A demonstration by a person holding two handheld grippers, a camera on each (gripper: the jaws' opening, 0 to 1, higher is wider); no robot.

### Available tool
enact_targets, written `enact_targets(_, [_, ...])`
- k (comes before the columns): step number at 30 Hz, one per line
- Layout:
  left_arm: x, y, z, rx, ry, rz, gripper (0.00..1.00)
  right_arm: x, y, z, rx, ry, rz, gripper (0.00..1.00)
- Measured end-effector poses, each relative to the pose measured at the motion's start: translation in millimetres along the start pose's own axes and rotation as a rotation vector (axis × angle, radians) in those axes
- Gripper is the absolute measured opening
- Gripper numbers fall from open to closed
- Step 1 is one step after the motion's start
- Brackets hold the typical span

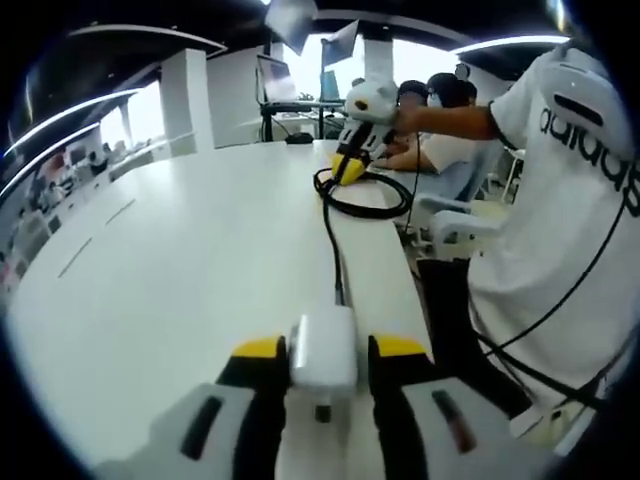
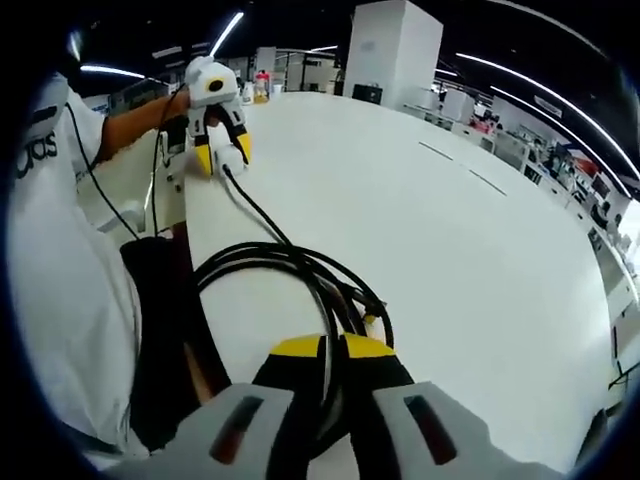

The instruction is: Plug the desk Type‑C cable into the charger adapter.

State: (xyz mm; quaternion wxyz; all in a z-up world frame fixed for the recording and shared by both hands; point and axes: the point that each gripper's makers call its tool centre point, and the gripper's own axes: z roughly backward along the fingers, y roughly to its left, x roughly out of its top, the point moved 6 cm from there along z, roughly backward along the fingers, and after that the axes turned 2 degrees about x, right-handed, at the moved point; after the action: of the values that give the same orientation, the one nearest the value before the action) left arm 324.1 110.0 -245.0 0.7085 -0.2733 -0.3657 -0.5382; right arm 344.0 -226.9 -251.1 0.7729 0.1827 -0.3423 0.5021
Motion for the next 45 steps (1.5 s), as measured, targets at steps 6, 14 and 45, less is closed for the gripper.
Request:
enact_targets(6, [0.0, -0.5, 0, 0.001, -0.006, 0.013, 0.27, -1.8, 0, 1, 0.001, 0.016, -0.009, 0.02])
enact_targets(14, [-0.5, -0.5, -1, -0.002, -0.006, 0.008, 0.27, 0.3, 3, 1, 0.011, 0.021, -0.025, 0.02])
enact_targets(45, [1.7, 33.9, -1, 0.054, -0.001, 0.030, 0.26, 13.4, -20, -9, -0.032, 0.003, -0.021, 0.02])
